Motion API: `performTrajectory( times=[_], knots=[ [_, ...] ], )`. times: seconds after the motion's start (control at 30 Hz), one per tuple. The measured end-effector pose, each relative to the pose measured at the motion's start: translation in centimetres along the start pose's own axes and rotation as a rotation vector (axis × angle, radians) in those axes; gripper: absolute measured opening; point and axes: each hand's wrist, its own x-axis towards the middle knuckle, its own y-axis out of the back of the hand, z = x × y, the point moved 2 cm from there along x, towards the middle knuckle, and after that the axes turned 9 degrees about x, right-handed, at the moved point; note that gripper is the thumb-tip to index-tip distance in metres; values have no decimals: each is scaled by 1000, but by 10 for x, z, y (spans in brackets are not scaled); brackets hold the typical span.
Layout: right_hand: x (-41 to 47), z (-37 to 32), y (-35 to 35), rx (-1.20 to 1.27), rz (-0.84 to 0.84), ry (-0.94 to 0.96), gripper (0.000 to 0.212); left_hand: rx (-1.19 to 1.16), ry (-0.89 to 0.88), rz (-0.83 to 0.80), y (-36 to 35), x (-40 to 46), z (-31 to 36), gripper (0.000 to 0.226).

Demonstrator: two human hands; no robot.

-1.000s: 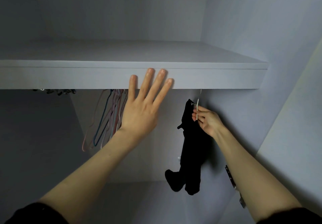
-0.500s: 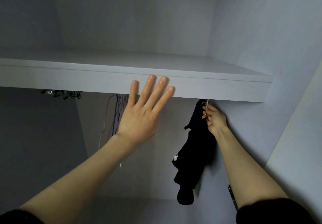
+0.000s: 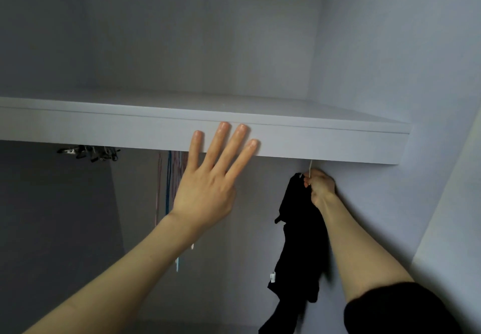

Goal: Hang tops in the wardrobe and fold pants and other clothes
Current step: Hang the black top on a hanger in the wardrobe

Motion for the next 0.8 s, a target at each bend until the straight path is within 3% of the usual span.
performTrajectory(
  times=[0.1,0.2,0.47,0.6,0.7,0.8],
  knots=[
    [0,7,0,-73,42,65,26,-2,0,-15,-1,0,-1,102],
    [-6,6,-1,-303,130,182,27,2,7,-34,-1,-1,0,102],
    [-36,-15,8,-523,1,297,31,-60,43,-141,13,-3,4,97],
    [-74,-21,7,-603,-42,281,38,-247,129,-205,30,-1,17,84],
    [-113,-14,17,-641,-121,191,38,-457,39,-229,41,-7,32,71],
    [-158,-1,40,-668,-173,103,36,-657,28,-365,45,-28,47,61]
  ],
)
